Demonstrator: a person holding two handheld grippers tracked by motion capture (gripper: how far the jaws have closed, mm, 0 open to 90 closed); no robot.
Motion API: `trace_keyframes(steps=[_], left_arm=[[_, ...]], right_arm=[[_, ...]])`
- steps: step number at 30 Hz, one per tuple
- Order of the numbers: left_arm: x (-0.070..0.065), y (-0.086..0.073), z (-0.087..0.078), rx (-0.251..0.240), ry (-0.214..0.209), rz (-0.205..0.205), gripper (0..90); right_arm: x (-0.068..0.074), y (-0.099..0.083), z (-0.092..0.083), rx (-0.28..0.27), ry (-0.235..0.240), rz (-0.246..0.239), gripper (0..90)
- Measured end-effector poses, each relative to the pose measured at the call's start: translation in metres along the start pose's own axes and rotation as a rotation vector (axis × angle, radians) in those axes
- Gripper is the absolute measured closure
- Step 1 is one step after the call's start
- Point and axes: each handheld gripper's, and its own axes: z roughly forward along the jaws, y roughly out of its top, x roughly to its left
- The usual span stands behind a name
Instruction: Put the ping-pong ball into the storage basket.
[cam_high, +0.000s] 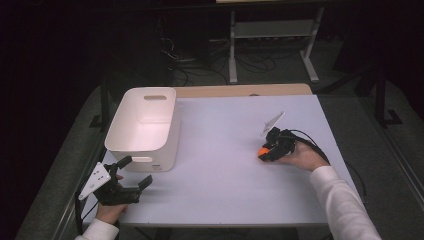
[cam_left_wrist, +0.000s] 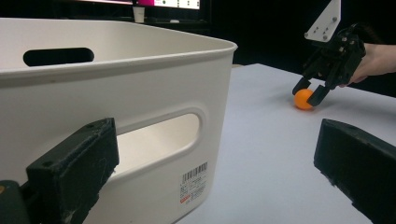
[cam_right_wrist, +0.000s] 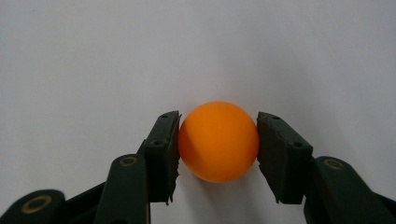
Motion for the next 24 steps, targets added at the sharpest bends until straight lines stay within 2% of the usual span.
trace_keyframes(steps=[15,24], left_arm=[[0.000,0.000,0.000,0.002,-0.001,0.003,0.0],[0.000,0.000,0.000,0.001,0.000,0.000,0.0]], right_arm=[[-0.001,0.011,-0.020,-0.005,0.041,0.015,49.8],[0.004,0.025,-0.032,0.000,0.062,-0.008,49.8]])
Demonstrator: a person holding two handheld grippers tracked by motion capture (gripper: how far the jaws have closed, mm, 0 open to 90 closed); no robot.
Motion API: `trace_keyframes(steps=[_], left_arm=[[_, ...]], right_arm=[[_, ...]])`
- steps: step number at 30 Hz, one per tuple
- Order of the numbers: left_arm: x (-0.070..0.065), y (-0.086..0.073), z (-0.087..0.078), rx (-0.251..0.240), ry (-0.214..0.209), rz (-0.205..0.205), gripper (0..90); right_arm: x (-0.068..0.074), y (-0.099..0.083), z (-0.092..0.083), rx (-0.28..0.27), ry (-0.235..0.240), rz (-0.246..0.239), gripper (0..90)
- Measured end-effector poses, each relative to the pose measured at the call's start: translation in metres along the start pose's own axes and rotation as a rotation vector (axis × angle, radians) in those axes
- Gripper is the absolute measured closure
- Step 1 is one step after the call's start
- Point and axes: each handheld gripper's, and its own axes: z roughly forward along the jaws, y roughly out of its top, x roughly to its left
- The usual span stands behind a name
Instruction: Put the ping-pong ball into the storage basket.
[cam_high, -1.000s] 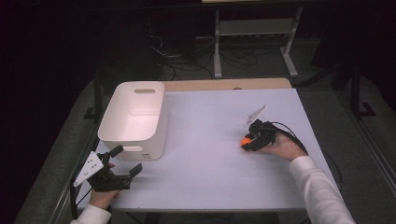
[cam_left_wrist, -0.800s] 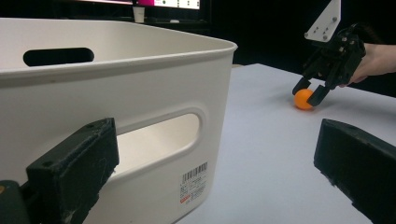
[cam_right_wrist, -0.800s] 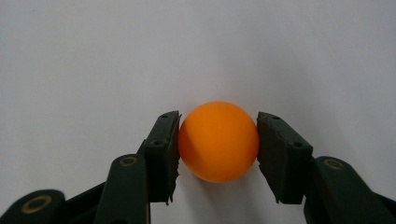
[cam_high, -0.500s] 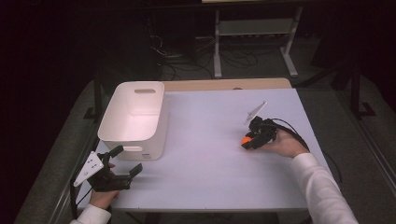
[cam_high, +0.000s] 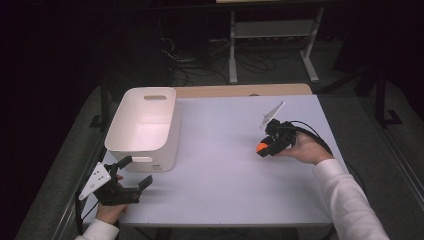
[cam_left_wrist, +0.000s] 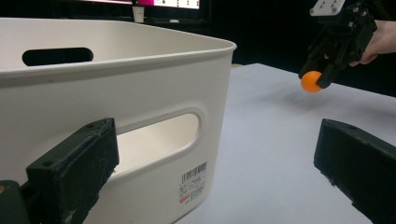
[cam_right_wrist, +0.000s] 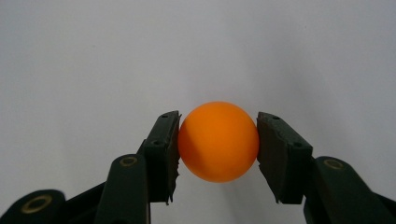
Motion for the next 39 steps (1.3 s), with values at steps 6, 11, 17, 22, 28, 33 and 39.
trace_keyframes(steps=[6,11,17,22,28,33,39], left_arm=[[0.000,0.000,0.000,0.002,0.000,0.004,0.0],[0.000,0.000,0.000,0.001,0.000,0.002,0.0],[0.000,0.000,0.000,0.001,0.000,0.000,0.0],[0.000,0.000,0.000,0.000,0.001,-0.001,0.0],[0.000,0.000,-0.001,-0.002,0.001,0.003,0.0],[0.000,0.000,-0.001,-0.002,0.000,0.004,0.0],[0.000,0.000,-0.001,0.000,0.001,0.005,0.0]], right_arm=[[0.003,0.010,-0.011,-0.020,-0.002,-0.015,49.8],[0.004,0.017,-0.022,-0.031,-0.003,-0.026,49.8],[0.006,0.027,-0.031,-0.040,-0.006,-0.042,49.8],[0.007,0.037,-0.039,-0.057,-0.009,-0.054,49.8],[0.007,0.048,-0.046,-0.065,0.004,-0.059,49.8],[0.007,0.056,-0.052,-0.117,0.046,-0.063,49.8],[0.009,0.067,-0.056,-0.130,0.059,-0.081,49.8]])
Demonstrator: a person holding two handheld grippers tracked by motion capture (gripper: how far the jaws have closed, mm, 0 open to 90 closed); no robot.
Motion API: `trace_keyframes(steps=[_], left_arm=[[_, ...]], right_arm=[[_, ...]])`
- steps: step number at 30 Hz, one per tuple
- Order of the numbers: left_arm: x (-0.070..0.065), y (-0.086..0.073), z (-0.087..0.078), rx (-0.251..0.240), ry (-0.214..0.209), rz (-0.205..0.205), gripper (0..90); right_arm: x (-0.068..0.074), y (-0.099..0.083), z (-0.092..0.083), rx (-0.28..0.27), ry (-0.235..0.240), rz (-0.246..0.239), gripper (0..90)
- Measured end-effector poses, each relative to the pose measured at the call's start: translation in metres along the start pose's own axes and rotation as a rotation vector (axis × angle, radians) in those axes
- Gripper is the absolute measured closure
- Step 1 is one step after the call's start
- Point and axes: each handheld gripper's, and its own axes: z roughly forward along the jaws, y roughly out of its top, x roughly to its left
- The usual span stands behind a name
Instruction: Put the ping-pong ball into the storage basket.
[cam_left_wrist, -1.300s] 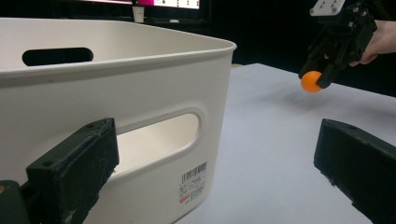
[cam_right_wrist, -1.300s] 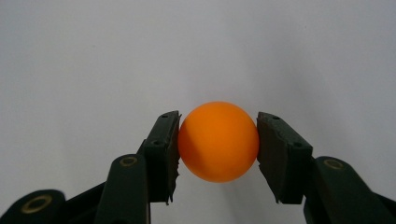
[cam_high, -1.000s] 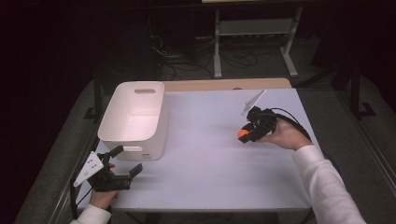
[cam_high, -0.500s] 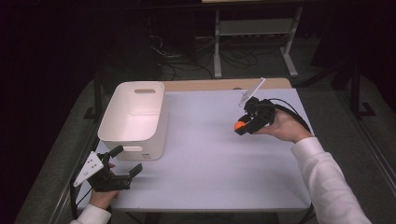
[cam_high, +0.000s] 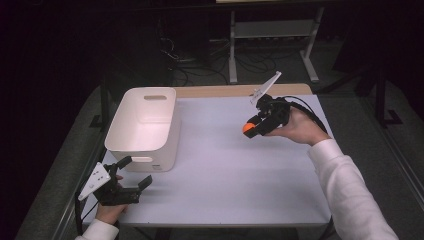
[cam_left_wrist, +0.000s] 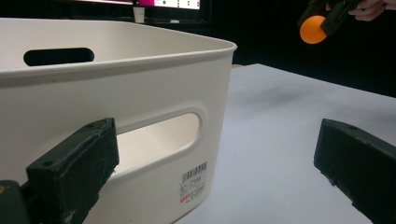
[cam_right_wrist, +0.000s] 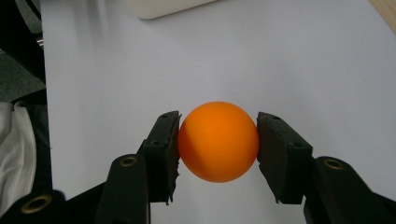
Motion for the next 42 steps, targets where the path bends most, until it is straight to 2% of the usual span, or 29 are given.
trace_keyframes(steps=[6,12,16,21,25,29,30,39,40,42], left_arm=[[0.000,0.000,0.000,-0.003,-0.001,-0.003,0.0],[0.000,0.000,0.000,-0.002,-0.001,-0.002,0.0],[0.000,0.000,0.000,-0.002,-0.002,-0.002,0.0],[0.000,0.000,0.000,-0.001,-0.002,-0.003,0.0],[0.000,0.000,0.000,0.001,-0.004,0.002,0.0],[-0.001,0.000,0.000,-0.009,-0.004,-0.012,0.0],[0.000,0.000,0.000,0.000,-0.003,-0.001,0.0],[0.000,0.000,0.000,-0.001,-0.004,-0.003,0.0],[-0.001,0.000,0.000,-0.011,-0.006,-0.016,0.0],[-0.001,0.000,0.000,-0.010,-0.006,-0.014,0.0]], right_arm=[[0.001,0.009,-0.003,-0.036,0.039,0.015,49.8],[0.004,0.020,-0.003,-0.066,0.049,-0.011,49.9],[0.006,0.029,-0.003,-0.061,0.049,-0.018,49.8],[0.009,0.039,-0.006,-0.108,0.080,-0.023,49.8],[0.014,0.047,-0.006,-0.114,0.084,-0.036,49.8],[0.016,0.055,-0.005,-0.114,0.085,-0.048,49.8],[0.017,0.057,-0.004,-0.115,0.088,-0.049,49.8],[0.022,0.073,0.002,-0.117,0.092,-0.083,49.8],[0.022,0.075,0.003,-0.120,0.095,-0.089,49.8],[0.023,0.079,0.004,-0.122,0.095,-0.092,49.8]])
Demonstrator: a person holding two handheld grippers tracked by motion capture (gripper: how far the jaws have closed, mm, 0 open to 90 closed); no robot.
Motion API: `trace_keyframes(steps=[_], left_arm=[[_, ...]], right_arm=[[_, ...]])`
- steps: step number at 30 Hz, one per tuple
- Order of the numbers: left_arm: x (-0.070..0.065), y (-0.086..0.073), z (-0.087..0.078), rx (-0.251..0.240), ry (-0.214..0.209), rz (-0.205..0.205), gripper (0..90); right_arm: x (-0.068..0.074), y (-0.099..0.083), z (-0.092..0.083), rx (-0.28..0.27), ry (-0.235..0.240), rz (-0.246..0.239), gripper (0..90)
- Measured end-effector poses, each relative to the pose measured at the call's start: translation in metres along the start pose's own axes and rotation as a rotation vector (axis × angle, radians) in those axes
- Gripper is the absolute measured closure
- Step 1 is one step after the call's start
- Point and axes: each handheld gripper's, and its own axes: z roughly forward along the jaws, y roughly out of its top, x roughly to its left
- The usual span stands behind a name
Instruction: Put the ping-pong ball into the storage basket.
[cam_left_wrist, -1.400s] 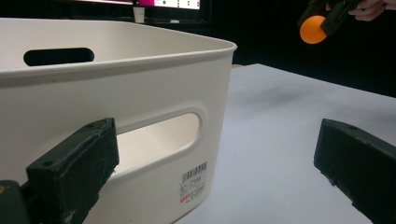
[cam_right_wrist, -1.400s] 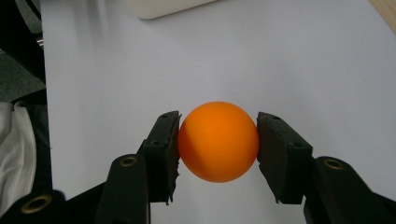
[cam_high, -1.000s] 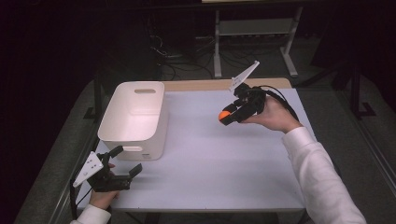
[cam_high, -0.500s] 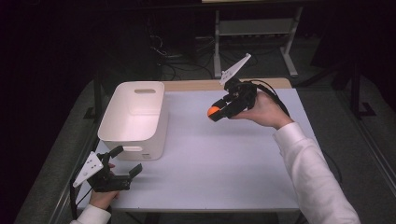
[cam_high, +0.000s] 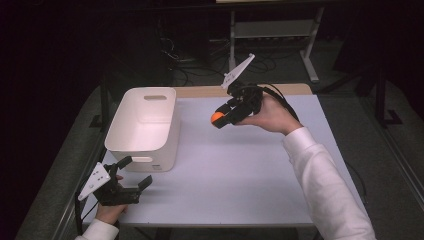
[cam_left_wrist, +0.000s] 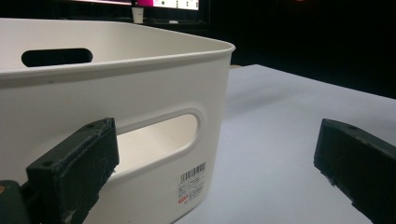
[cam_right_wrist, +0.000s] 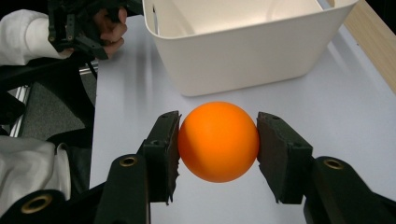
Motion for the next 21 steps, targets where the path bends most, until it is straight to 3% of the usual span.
trace_keyframes(steps=[8,9,11,21], left_arm=[[0.001,0.000,0.000,0.002,-0.003,0.008,0.0],[0.000,0.000,0.000,-0.008,-0.003,-0.006,0.0],[0.001,0.000,0.000,0.002,-0.003,0.010,0.0],[0.001,0.000,-0.001,0.003,-0.004,0.010,0.0]], right_arm=[[0.002,0.012,0.013,0.010,0.023,-0.019,49.8],[0.002,0.014,0.015,0.011,0.027,-0.016,49.8],[0.002,0.016,0.017,0.007,0.034,-0.019,49.8],[0.004,0.029,0.022,0.002,0.037,-0.038,49.8]])
